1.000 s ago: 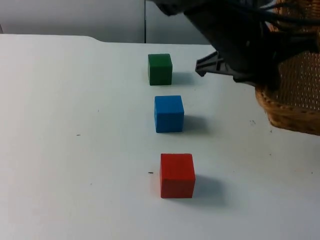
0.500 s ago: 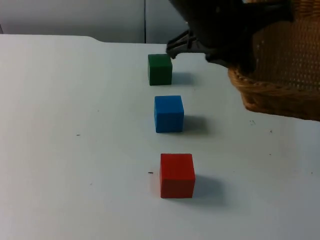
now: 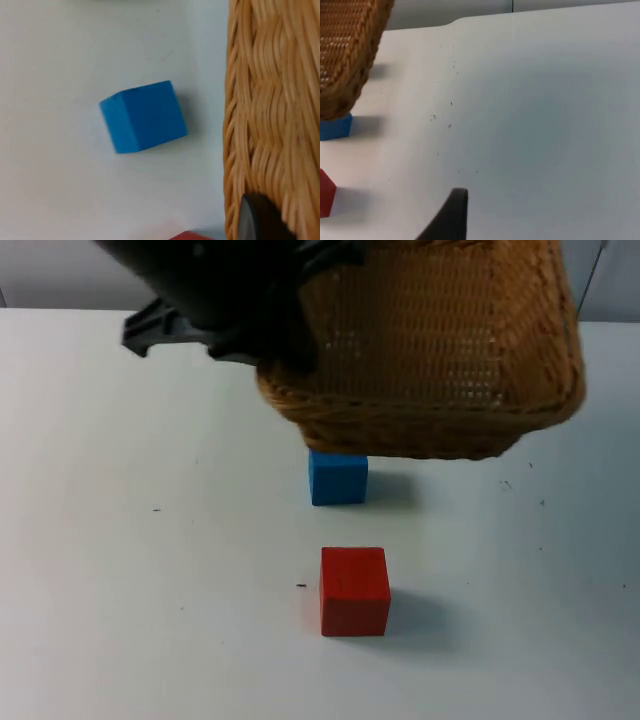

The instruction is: Pick up the basket with the left hand and place the blue cube into the basket with the right hand.

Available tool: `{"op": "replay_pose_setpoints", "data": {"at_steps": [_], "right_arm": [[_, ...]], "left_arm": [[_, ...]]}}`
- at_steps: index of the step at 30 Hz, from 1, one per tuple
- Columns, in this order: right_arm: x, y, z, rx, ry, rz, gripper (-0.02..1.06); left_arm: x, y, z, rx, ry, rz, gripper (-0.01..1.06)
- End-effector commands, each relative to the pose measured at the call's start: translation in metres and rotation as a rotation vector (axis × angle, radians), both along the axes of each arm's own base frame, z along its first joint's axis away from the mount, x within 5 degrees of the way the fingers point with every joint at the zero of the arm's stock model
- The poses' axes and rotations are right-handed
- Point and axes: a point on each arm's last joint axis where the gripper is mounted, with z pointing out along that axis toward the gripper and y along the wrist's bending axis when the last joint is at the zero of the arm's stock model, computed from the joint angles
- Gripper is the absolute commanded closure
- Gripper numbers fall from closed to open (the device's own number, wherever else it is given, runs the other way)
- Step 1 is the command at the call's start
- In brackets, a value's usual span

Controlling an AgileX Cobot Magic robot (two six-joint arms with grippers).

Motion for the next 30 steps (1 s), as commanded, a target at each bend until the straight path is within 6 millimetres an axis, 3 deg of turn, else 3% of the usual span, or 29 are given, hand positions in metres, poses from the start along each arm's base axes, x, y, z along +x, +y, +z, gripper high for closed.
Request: {"op": "replay_pose_setpoints", "data": {"at_steps": [1,2,6,7,10,16,22,30], "right_arm": [[0.001,0.000,-0.002,-0.002,-0.003,-0.010,0.00],[0.001,0.000,-0.002,-0.002,-0.003,-0.010,0.00],[0.001,0.000,-0.002,-0.005,-0.003,-0.003,0.00],[0.001,0.000,-0.002,-0.005,-0.003,-0.003,0.00],[0.001,0.001,-0.002,0.004,-0.004,0.003,0.00],[0.001,0.006,-0.001,0.014,-0.011,0.059,0.00],[0.001,0.007,-0.001,0.007,-0.011,0.070,0.00],[0.000,0.008,0.000,0.010,-0.010,0.087,0.00]], "left_arm": [[-0.016,0.033,0.009,0.001,-0.019,0.051,1.05],[-0.016,0.033,0.009,0.001,-0.019,0.051,1.05],[-0.037,0.074,0.007,0.042,-0.017,0.076,1.05],[-0.037,0.074,0.007,0.042,-0.017,0.076,1.05],[-0.056,0.101,0.004,0.068,0.010,0.062,1.05],[-0.079,0.136,0.002,0.068,0.057,0.066,1.05],[-0.099,0.164,0.005,0.067,0.052,0.114,1.05],[-0.125,0.175,-0.009,0.068,0.095,0.121,1.05]]}}
